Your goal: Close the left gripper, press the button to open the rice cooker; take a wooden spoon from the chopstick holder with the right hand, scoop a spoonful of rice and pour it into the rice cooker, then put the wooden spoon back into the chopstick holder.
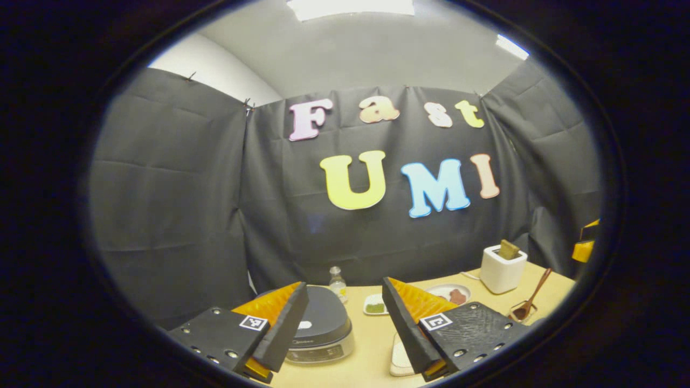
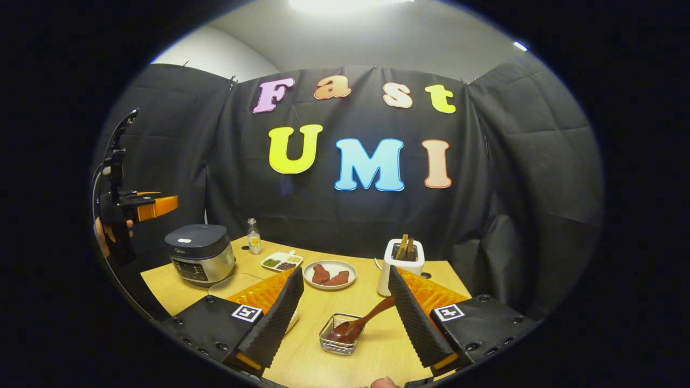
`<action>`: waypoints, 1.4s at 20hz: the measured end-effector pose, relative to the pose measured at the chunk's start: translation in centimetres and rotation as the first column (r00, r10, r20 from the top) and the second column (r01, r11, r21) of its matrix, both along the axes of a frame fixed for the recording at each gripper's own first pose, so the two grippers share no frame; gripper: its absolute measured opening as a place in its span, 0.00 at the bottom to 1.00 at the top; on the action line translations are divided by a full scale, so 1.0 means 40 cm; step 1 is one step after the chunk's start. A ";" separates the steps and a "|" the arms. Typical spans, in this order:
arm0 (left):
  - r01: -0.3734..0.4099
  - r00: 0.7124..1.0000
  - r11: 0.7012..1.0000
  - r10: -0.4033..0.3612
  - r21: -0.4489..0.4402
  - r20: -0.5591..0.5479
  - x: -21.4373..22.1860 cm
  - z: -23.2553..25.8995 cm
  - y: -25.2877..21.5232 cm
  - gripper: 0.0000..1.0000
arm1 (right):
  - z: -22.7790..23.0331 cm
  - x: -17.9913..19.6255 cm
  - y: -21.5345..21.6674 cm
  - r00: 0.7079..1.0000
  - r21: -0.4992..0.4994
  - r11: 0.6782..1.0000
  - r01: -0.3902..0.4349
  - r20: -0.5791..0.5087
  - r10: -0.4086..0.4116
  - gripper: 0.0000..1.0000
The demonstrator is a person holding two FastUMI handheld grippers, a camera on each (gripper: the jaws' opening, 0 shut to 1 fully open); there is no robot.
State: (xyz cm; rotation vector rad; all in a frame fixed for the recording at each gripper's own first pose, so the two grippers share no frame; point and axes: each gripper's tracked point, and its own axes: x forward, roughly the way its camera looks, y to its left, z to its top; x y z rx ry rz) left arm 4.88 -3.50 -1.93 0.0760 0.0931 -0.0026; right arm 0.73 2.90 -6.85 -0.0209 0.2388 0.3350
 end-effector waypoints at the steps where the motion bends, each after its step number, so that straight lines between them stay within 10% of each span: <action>1: 0.019 1.000 1.000 -0.018 -0.014 0.006 -0.014 0.013 -0.019 0.87 | 0.016 -0.006 -0.006 1.000 -0.003 1.000 0.010 0.014 -0.010 1.00; 28: 0.157 0.986 0.988 -0.156 -0.013 0.051 -0.117 0.074 -0.015 0.86 | 0.188 -0.081 0.033 0.977 0.111 0.978 0.174 0.109 -0.186 0.99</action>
